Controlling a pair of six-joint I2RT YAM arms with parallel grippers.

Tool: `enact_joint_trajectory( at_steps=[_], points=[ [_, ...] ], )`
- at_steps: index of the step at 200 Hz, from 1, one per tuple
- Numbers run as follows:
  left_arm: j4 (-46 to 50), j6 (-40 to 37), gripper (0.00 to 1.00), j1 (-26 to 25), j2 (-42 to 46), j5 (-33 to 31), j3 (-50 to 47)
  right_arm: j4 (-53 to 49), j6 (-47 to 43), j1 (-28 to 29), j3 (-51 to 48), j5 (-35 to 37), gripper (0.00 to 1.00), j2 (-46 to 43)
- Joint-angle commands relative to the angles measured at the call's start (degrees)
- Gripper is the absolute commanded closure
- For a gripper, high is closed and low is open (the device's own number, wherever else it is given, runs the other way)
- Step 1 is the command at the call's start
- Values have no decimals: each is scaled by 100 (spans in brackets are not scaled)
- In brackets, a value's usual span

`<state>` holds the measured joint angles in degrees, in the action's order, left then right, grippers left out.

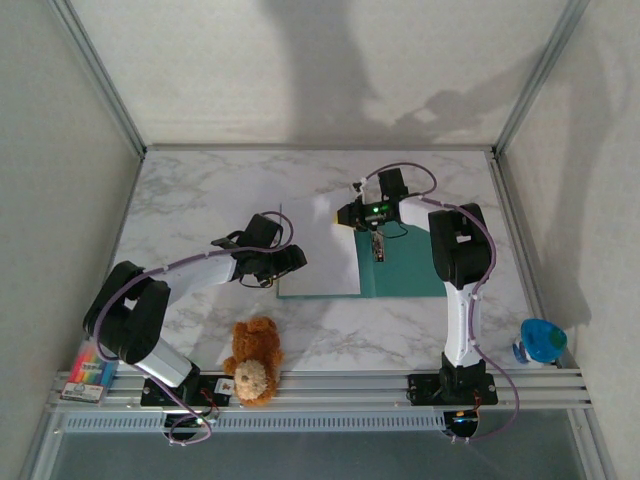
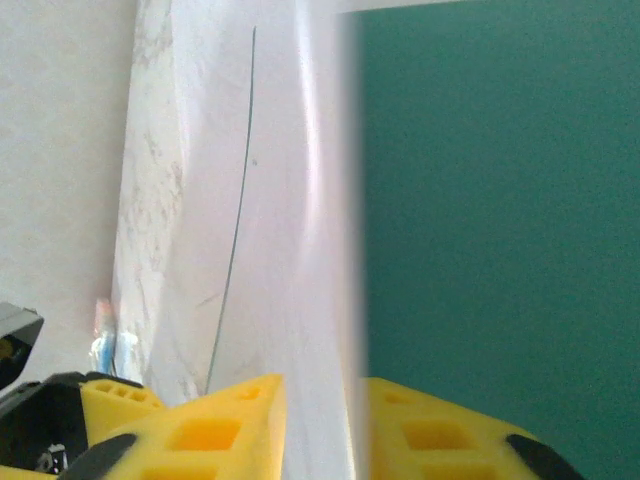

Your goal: Put the files into the folder

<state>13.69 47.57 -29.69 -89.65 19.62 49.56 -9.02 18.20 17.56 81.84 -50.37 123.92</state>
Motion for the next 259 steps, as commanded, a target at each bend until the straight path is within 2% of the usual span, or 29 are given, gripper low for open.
enact_joint_trajectory(
  at_steps=[1,18,32,68,110,130,163,216,259],
  points=[
    [247,9,24,-38,162,-198,43,-729,-378,-27,345,156,68,-457],
    [453,-58,24,-41,158,-385,202,-1037,-409,-127,414,293,64,-630],
    [641,-149,24,-40,154,-546,372,-1160,-398,-244,366,347,54,-811],
    [929,-342,24,-83,10,-816,893,-1549,-335,-525,89,807,48,-1353],
    [1053,-735,24,-311,-514,-1338,1773,-1443,29,-810,-877,1458,47,-2112],
    [1110,-943,25,-496,-870,-1627,2254,-920,312,-879,-1655,1613,46,-2689],
    [1108,-1118,26,-694,-1531,-1643,2965,-929,598,-887,-2362,2270,45,-3360],
    [1177,-1188,27,-915,-2482,-1687,3924,-897,1082,-889,-3147,2613,44,-3709],
    [1180,-1242,27,-986,-3018,-1447,4339,-1153,1353,-886,-3279,2715,45,-3594]
  ],
)
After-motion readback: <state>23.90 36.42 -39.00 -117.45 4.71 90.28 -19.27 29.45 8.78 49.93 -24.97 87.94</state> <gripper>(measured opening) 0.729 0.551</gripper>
